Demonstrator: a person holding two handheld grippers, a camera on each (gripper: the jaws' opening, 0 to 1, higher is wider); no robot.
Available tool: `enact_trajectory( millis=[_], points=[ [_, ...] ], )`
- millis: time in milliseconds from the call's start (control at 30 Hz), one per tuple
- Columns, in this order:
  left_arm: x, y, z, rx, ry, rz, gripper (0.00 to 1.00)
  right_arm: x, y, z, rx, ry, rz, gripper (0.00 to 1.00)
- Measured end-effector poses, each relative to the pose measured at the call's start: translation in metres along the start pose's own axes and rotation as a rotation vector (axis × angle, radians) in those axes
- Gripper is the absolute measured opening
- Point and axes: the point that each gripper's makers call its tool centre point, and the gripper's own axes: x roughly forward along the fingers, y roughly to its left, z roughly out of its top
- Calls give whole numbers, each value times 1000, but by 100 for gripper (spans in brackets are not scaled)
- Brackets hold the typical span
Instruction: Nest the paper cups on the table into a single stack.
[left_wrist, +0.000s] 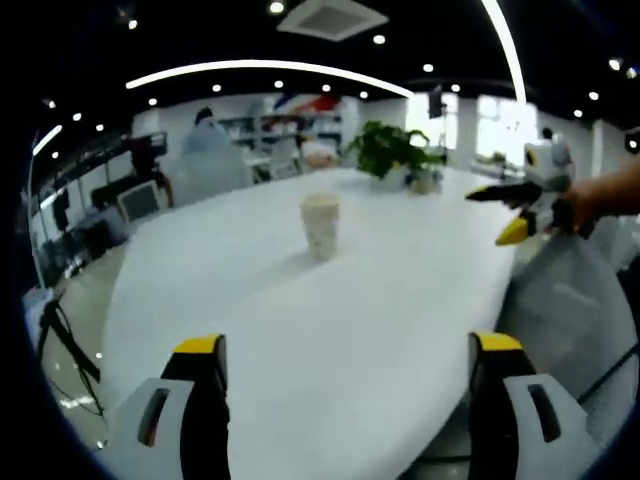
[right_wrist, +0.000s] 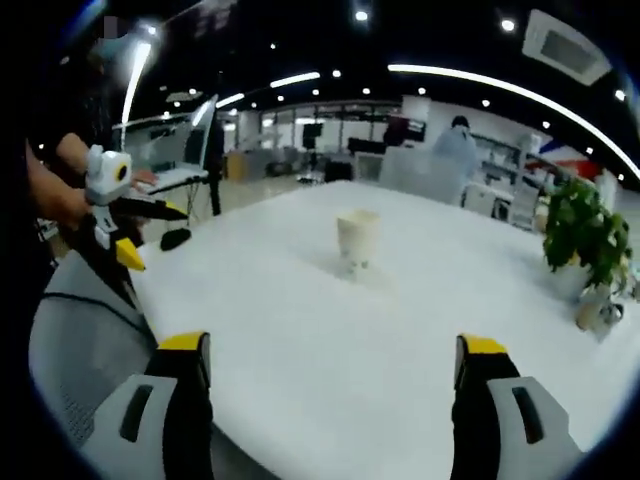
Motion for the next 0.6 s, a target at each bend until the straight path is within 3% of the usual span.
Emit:
enact_trajectory(
  millis=[100,600],
  points=[
    [-9,6,3,-21,-11,13,98,0,-6,-1,73,-7,-14,100],
    [-28,36,45,-67,-106,47,98,2,-8,-3,111,22,-24,100]
  ],
)
